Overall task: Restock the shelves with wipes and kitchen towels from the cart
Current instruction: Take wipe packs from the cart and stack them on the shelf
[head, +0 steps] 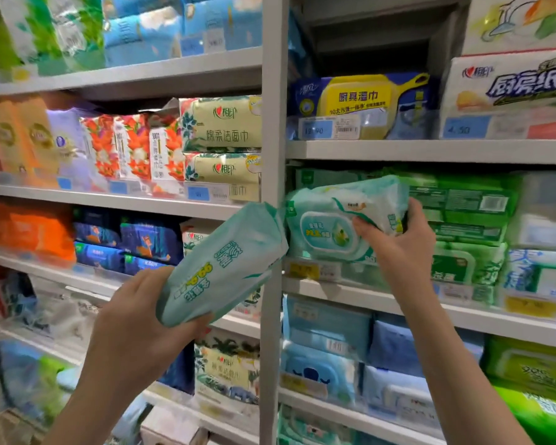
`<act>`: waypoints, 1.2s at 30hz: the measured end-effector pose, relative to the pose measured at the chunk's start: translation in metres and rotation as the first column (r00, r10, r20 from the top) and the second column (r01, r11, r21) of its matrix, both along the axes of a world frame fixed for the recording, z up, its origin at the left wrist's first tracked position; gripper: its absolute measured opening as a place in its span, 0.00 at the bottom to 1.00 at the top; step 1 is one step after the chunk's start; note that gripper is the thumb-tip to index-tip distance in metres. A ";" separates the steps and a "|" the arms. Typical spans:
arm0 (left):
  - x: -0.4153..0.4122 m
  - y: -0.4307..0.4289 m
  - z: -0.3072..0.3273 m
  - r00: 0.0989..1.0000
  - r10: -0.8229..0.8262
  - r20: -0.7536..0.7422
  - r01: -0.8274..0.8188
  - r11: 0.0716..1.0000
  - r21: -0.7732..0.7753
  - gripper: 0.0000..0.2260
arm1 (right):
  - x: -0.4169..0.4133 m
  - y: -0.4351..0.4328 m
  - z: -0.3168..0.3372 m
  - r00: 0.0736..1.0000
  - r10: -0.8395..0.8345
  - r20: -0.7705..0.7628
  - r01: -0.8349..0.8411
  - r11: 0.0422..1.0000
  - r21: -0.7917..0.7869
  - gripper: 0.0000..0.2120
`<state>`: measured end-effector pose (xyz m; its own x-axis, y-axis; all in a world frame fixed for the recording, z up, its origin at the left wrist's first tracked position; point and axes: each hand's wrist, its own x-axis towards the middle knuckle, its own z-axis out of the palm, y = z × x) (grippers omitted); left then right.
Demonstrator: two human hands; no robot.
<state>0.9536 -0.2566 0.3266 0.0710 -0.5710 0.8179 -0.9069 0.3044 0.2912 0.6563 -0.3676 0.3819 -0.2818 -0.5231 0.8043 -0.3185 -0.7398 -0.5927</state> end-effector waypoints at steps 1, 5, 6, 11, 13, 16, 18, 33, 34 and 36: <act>0.005 -0.005 0.001 1.000 -0.011 0.007 0.011 1.000 0.001 0.29 | 0.001 -0.006 0.001 0.999 -0.026 -0.018 0.026 1.000 0.000 0.21; 0.018 -0.022 0.002 0.997 -0.076 0.026 0.076 0.997 0.013 0.29 | 0.011 -0.028 -0.005 0.979 -0.124 -0.163 0.134 0.990 0.052 0.22; 0.020 -0.026 0.002 0.996 -0.091 0.020 0.091 0.996 0.015 0.29 | 0.015 -0.032 -0.008 0.979 -0.114 -0.172 0.126 0.990 0.063 0.23; 0.022 -0.039 0.004 0.991 -0.134 0.018 0.134 0.991 0.006 0.29 | 0.012 -0.042 -0.002 0.986 -0.020 -0.165 0.044 0.988 0.148 0.22; 0.018 -0.041 0.006 0.988 -0.155 0.024 0.156 0.988 -0.007 0.28 | 0.007 -0.045 0.002 0.968 -0.021 -0.248 0.070 0.979 0.190 0.24; 0.011 -0.042 0.007 0.982 -0.188 0.020 0.189 0.982 -0.024 0.28 | 0.004 -0.047 0.012 0.897 -0.048 -0.439 0.171 0.955 0.244 0.39; 0.006 -0.042 0.007 0.979 -0.201 0.030 0.202 0.979 -0.019 0.28 | 0.002 -0.047 0.023 0.812 -0.063 -0.581 0.256 0.932 0.256 0.47; -0.002 -0.043 -0.003 0.980 -0.192 0.054 0.193 0.981 0.003 0.29 | 0.002 -0.040 0.054 0.363 -0.202 -0.910 0.508 0.861 0.011 0.46; -0.002 -0.044 -0.002 0.981 -0.186 0.057 0.186 0.982 0.004 0.29 | -0.001 -0.039 0.052 0.385 -0.208 -0.899 0.490 0.872 0.009 0.46; -0.003 -0.046 0.000 0.982 -0.183 0.055 0.183 0.983 0.003 0.29 | -0.003 -0.038 0.046 0.419 -0.223 -0.880 0.471 0.882 0.001 0.46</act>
